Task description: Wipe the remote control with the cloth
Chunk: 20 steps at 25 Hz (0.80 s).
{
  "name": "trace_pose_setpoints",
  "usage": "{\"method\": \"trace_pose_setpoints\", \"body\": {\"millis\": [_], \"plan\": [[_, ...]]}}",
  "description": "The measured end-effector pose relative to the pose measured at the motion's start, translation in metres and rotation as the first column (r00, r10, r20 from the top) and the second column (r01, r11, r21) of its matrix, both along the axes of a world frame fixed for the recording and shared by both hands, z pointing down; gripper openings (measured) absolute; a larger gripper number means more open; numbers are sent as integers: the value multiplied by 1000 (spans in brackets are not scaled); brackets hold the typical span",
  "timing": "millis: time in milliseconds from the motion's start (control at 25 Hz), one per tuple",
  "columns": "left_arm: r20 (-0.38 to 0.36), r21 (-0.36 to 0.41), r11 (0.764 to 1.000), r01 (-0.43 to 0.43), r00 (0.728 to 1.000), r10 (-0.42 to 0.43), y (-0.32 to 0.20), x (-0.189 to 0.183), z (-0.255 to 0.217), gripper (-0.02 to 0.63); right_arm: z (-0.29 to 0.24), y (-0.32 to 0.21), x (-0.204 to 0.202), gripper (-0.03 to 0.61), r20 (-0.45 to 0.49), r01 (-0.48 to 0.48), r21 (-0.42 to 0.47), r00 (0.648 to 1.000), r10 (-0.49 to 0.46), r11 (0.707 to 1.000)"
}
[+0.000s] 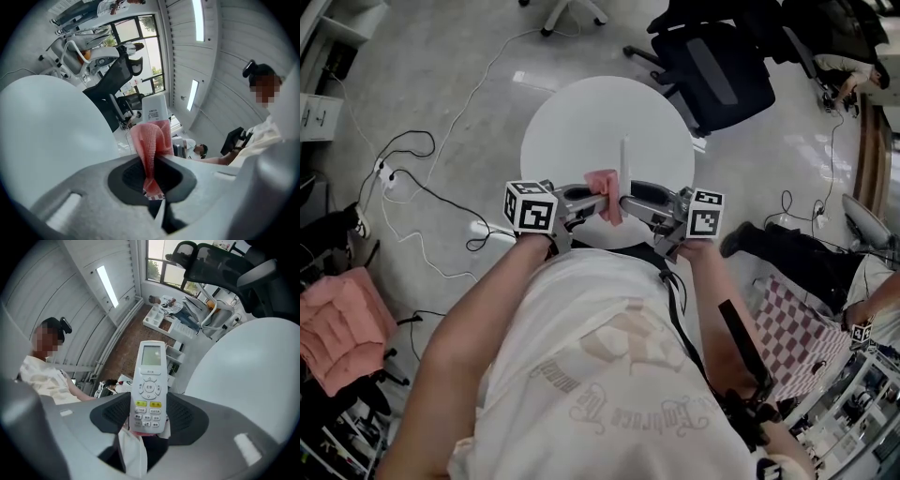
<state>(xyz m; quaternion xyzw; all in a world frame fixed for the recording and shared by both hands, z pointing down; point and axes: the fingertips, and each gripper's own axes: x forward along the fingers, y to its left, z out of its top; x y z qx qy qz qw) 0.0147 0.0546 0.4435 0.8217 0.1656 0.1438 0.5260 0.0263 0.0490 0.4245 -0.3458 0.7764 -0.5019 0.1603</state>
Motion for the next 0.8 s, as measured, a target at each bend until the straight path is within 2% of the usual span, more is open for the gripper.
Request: {"method": "trace_pose_setpoints", "body": {"millis": [320,520,800], "plan": [[-11,-23,991,129,991,-130,-43,-2,-1,20,21,16,-29,249,-64,154,-60,985,-158,986],[-44,-42,975,220,974,-222,-80,2,-10,18,24,18,-33,249,-71,203,-64,976,-208,977],[-87,-80,960,268,958,-275,-112,-3,-21,18,25,18,-38,249,-79,253,-59,963,-257,966]]}}
